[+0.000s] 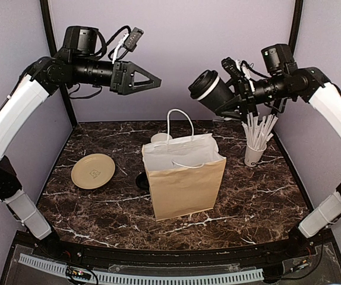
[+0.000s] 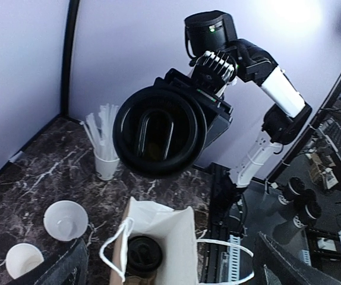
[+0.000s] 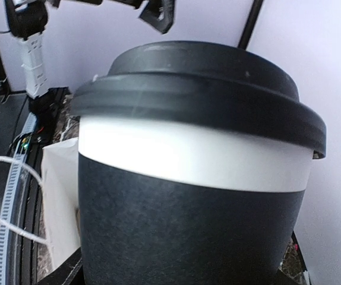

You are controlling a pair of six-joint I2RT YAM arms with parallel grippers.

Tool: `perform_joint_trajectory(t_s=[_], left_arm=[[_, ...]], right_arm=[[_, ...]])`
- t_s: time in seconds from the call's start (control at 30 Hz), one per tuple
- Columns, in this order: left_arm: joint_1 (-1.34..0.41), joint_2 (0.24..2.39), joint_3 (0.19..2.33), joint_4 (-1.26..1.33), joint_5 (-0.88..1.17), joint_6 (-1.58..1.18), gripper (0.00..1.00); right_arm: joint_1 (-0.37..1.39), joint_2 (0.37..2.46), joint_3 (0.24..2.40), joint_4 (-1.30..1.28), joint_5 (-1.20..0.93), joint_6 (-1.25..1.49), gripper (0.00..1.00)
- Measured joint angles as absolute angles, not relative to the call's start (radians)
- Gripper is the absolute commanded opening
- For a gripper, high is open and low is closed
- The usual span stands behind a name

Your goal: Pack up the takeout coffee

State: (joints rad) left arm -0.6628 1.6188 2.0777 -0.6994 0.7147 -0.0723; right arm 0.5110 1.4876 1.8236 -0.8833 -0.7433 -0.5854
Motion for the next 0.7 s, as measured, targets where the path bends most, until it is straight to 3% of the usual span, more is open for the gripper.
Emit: perform_joint_trajectory(t_s=[0.2,0.7], left_arm=[[-0.72,1.641,2.069,-0.703,0.808,-0.086,0.99],[-0.87,1.725,2.122,-0.796,0.704,0.009,0.99]], right_arm=[[0.553,1.453,1.755,-1.027,-0.795,-0.697,0.67],[0.663,1.444,1.737,-1.133,-0.795,-0.775,0.66]])
